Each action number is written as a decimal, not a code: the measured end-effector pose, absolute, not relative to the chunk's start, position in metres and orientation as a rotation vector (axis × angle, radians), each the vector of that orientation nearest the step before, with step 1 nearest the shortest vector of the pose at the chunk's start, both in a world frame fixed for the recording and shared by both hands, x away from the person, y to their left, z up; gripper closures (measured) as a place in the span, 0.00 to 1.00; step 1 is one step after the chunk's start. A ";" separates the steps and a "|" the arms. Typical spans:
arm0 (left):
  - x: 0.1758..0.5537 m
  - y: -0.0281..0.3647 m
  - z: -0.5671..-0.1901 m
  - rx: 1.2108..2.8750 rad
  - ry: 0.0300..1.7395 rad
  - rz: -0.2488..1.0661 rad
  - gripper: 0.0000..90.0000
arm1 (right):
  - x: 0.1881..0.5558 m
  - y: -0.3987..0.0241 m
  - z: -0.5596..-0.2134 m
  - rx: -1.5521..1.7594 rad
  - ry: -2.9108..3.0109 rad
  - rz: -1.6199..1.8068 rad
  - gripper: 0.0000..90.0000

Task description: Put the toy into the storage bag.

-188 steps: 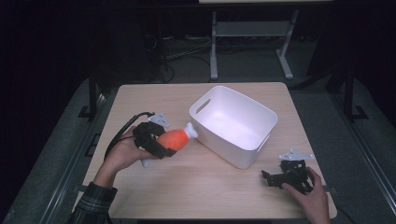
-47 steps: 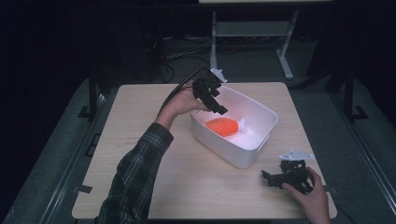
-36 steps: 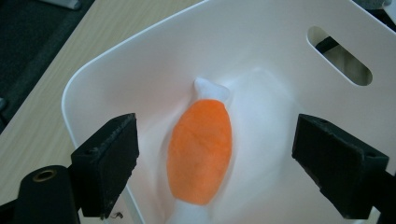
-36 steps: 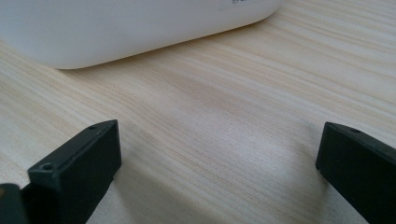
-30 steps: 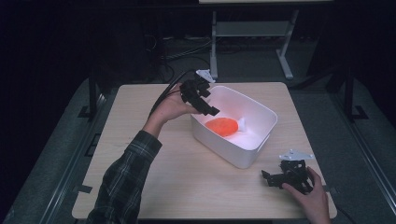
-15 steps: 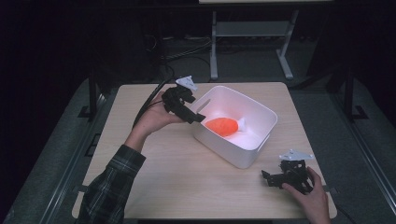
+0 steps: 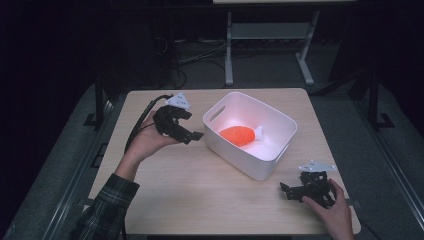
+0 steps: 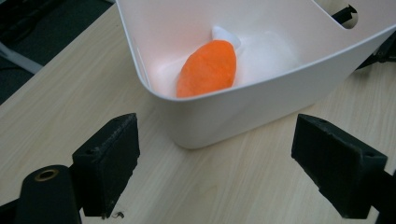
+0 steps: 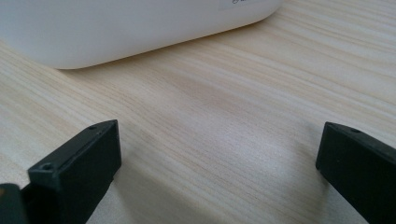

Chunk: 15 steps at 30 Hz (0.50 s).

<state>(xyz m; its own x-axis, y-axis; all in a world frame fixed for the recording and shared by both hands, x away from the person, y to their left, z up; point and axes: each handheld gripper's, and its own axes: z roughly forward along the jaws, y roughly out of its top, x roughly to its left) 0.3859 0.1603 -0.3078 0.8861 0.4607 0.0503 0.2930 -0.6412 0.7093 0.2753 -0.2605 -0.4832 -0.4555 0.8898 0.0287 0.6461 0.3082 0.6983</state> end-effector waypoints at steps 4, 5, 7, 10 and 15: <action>0.378 0.169 -0.313 2.304 0.551 0.299 0.16 | 0.275 -0.260 -0.483 1.376 2.218 0.926 0.00; 0.376 0.170 -0.316 2.300 0.556 0.300 0.16 | 0.275 -0.260 -0.483 1.377 2.217 0.926 0.00; 0.372 0.174 -0.321 2.296 0.565 0.297 0.16 | 0.275 -0.260 -0.483 1.376 2.217 0.925 0.00; 0.366 0.180 -0.330 2.293 0.580 0.296 0.16 | 0.275 -0.260 -0.483 1.375 2.217 0.925 0.00; 0.357 0.192 -0.345 2.284 0.610 0.300 0.16 | 0.275 -0.260 -0.483 1.375 2.216 0.925 0.00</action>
<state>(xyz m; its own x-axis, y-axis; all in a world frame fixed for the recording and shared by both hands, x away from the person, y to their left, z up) 0.3566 0.1921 -0.3448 0.8595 0.5101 0.0318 0.3371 -0.6126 0.7149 0.2753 -0.2605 -0.4833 -0.4539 0.8906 0.0276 0.6461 0.3077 0.6985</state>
